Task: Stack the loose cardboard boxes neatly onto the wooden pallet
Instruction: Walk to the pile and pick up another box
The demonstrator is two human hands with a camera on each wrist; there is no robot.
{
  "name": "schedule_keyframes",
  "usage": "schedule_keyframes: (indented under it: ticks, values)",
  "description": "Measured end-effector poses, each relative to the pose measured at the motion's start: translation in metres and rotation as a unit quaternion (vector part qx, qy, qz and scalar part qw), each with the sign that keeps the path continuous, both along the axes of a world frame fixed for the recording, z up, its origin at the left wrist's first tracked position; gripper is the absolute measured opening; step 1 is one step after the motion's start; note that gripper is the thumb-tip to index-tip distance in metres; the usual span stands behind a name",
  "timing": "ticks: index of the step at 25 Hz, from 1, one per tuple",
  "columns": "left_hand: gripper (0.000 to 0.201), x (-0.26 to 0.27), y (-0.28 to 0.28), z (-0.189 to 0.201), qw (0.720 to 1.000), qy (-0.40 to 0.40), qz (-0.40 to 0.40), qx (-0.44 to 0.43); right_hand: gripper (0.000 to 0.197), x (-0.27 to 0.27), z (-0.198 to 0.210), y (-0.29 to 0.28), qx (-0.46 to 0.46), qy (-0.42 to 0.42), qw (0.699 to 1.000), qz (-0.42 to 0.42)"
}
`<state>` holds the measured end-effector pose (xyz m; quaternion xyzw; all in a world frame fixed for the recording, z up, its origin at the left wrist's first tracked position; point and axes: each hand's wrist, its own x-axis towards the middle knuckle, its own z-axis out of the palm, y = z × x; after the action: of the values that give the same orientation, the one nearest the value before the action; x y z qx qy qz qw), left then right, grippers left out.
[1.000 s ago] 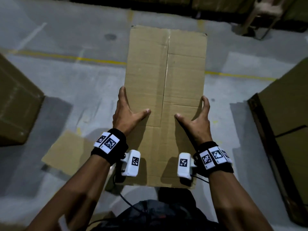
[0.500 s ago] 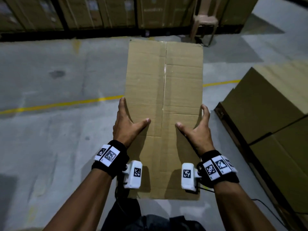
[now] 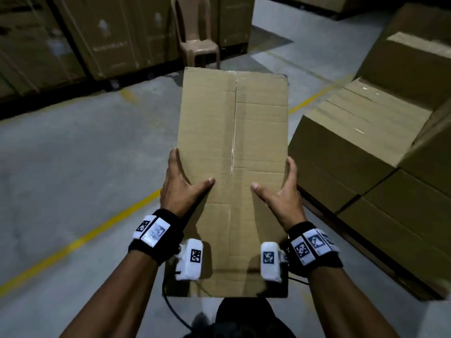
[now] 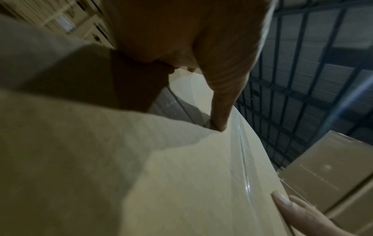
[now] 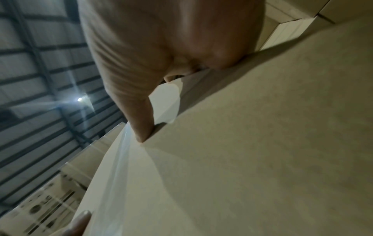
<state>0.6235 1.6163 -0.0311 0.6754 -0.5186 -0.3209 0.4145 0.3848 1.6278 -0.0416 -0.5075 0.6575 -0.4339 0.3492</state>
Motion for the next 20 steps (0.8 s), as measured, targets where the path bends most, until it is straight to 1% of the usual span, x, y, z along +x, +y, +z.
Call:
schedule_keyframes:
  ticks: [2,5,7,10,14,17,20]
  values:
    - [0.111,0.011,-0.052,0.000,1.000,-0.005,-0.028,0.003,0.111,0.010,0.000,-0.041,0.002,-0.009,1.000,-0.017]
    - [0.109,0.020,-0.140,-0.010,0.998,-0.011,-0.053,0.014,0.112,0.021,-0.012,-0.115,0.013,-0.022,0.999,-0.042]
    - [0.108,0.022,-0.203,-0.019,0.997,-0.019,-0.069,0.016,0.112,0.026,-0.025,-0.171,0.012,-0.035,0.997,-0.063]
    - [0.106,0.022,-0.307,-0.027,0.996,-0.026,-0.084,0.026,0.112,0.030,-0.040,-0.265,0.003,-0.052,0.996,-0.067]
    - [0.106,0.016,-0.442,-0.010,0.994,-0.026,-0.102,0.024,0.113,0.030,-0.026,-0.386,0.005,-0.059,0.994,-0.089]
    - [0.105,0.005,-0.524,0.000,0.993,-0.012,-0.118,0.022,0.110,0.023,-0.007,-0.458,0.020,-0.048,0.991,-0.126]
    - [0.103,-0.017,-0.613,-0.005,0.988,0.005,-0.152,0.032,0.105,0.010,-0.002,-0.527,0.040,-0.040,0.983,-0.177]
